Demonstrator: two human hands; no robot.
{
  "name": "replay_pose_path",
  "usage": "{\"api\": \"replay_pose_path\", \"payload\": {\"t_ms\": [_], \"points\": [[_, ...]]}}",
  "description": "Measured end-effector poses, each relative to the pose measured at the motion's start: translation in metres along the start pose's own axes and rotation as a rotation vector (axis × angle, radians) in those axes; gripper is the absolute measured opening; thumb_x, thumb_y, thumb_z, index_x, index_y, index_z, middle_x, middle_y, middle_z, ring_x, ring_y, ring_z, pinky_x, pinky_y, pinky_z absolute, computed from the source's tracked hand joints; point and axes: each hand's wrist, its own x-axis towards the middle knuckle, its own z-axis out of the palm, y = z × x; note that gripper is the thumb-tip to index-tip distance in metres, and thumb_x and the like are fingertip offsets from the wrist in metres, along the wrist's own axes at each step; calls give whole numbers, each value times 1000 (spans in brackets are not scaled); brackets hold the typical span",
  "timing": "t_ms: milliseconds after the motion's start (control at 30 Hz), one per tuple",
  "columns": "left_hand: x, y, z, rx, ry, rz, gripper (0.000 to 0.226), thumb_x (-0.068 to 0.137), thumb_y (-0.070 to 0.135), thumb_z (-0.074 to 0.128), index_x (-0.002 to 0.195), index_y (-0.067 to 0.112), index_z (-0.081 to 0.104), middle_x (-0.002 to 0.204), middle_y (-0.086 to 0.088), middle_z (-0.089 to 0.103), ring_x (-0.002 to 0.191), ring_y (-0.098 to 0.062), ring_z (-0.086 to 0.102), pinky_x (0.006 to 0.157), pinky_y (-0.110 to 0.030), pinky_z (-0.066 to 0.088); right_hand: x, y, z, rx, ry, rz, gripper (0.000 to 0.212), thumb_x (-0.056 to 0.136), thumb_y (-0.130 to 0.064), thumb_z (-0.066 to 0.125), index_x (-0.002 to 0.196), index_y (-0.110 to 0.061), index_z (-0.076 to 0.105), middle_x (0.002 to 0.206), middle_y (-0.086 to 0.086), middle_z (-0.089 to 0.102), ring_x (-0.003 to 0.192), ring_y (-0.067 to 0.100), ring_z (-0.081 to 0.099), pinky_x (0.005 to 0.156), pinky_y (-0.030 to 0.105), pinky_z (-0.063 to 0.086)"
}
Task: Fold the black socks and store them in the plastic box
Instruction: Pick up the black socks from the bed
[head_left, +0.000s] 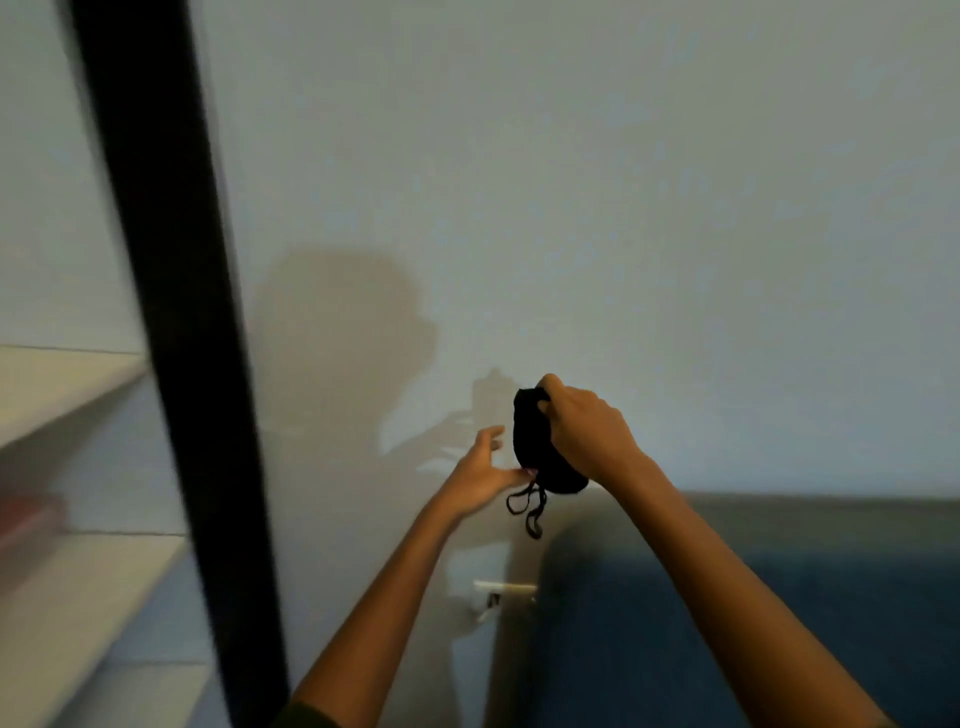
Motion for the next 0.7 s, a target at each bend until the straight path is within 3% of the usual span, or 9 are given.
{"api": "replay_pose_path", "payload": {"t_ms": [167, 333, 400, 533, 600, 700], "points": [[-42, -36, -121, 2, 272, -27, 32, 83, 19, 66, 113, 13, 56, 112, -1, 63, 103, -23, 62, 90, -35, 49, 49, -116, 24, 133, -80, -374, 20, 100, -23, 35, 114, -17, 47, 103, 6, 67, 83, 27, 63, 68, 35, 51], [-109, -45, -236, 84, 635, -42, 15, 83, 16, 66, 95, 16, 57, 87, -2, 65, 70, -12, 64, 68, -22, 53, 81, -245, 32, 289, -36, -633, 23, 100, -25, 36, 119, -20, 48, 106, 5, 68, 87, 24, 64, 69, 29, 49], [-138, -42, -274, 118, 762, -67, 15, 84, 16, 66, 94, 17, 55, 87, -1, 64, 66, -17, 66, 62, -25, 56, 85, -293, 31, 364, 3, -718, 24, 99, -25, 38, 120, -19, 48, 106, 5, 68, 87, 24, 65, 66, 25, 45], [-183, -14, -338, 307, 959, -91, 31, 86, 21, 60, 113, 11, 53, 107, -12, 66, 82, -32, 69, 77, -45, 58, 88, -375, 8, 499, 220, -882, 24, 100, -25, 37, 118, -17, 50, 100, 3, 68, 79, 22, 66, 62, 27, 46], [-201, 5, -363, 399, 991, -121, 34, 87, 20, 55, 119, 11, 51, 108, -15, 67, 83, -34, 70, 78, -47, 58, 89, -409, -2, 517, 323, -921, 25, 100, -25, 35, 119, -16, 50, 101, 3, 68, 79, 24, 66, 58, 27, 40], [-234, 24, -397, 382, 990, -212, 23, 88, 14, 51, 111, 10, 54, 101, -12, 68, 76, -32, 71, 75, -41, 60, 88, -459, -7, 527, 419, -961, 26, 101, -26, 33, 118, -16, 49, 100, 3, 68, 77, 27, 66, 55, 27, 34]]}}
